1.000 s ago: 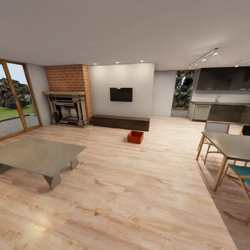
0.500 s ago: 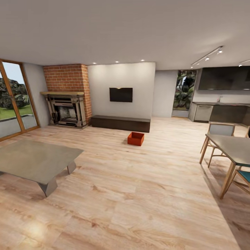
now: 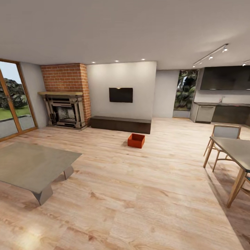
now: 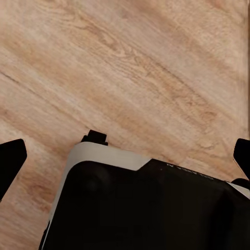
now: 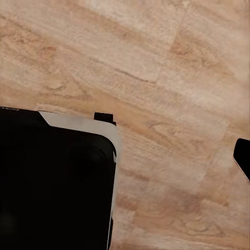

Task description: Move the two storage containers from the living room to the garage. In the garage, place one container on the floor and stack the other container on top of it (either order is fine).

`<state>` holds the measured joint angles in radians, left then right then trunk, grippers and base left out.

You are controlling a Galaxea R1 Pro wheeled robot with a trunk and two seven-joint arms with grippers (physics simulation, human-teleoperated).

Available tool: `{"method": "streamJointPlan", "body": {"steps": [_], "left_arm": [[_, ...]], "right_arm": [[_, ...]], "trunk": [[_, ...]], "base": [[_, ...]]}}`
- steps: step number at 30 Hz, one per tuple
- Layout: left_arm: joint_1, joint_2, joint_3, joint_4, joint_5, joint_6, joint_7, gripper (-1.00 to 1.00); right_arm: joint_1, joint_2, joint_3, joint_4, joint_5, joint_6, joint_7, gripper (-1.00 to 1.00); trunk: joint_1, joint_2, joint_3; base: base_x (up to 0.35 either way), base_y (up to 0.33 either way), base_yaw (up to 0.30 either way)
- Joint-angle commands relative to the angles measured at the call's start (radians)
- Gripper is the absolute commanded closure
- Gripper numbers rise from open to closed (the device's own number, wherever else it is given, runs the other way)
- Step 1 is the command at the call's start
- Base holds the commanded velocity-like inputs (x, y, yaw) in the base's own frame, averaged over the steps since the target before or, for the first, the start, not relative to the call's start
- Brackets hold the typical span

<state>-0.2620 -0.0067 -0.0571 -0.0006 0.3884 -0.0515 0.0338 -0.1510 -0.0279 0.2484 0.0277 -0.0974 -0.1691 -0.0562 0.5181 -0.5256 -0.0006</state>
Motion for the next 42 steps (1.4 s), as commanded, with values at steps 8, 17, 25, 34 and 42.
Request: {"method": "streamJointPlan", "body": {"steps": [8, 17, 25, 34, 42], "left_arm": [[0.0, 0.0, -0.006, 0.001, 0.006, -0.002, 0.003, -1.0], [0.0, 0.001, -0.006, 0.001, 0.006, -0.002, 0.003, -1.0], [0.0, 0.001, -0.006, 0.001, 0.006, -0.002, 0.003, -1.0], [0.0, 0.001, -0.006, 0.001, 0.006, -0.002, 0.004, -1.0], [0.0, 0.001, -0.006, 0.001, 0.006, -0.003, 0.004, -1.0]], "right_arm": [[-0.001, 0.0, 0.009, 0.003, -0.01, -0.006, -0.001, -1.0], [-0.001, 0.0, 0.009, 0.003, -0.01, -0.006, -0.001, -1.0], [-0.001, 0.0, 0.009, 0.003, -0.01, -0.006, -0.001, -1.0], [-0.001, 0.0, 0.009, 0.003, -0.01, -0.006, -0.001, -1.0], [-0.001, 0.0, 0.009, 0.003, -0.01, -0.006, -0.001, -1.0]], "trunk": [[0.001, 0.0, 0.0], [0.001, 0.0, 0.0], [0.001, 0.0, 0.0], [0.001, 0.0, 0.0], [0.001, 0.0, 0.0]], "base": [[0.324, 0.0, 0.0], [0.324, 0.0, 0.0], [0.324, 0.0, 0.0], [0.324, 0.0, 0.0], [0.324, 0.0, 0.0]]}}
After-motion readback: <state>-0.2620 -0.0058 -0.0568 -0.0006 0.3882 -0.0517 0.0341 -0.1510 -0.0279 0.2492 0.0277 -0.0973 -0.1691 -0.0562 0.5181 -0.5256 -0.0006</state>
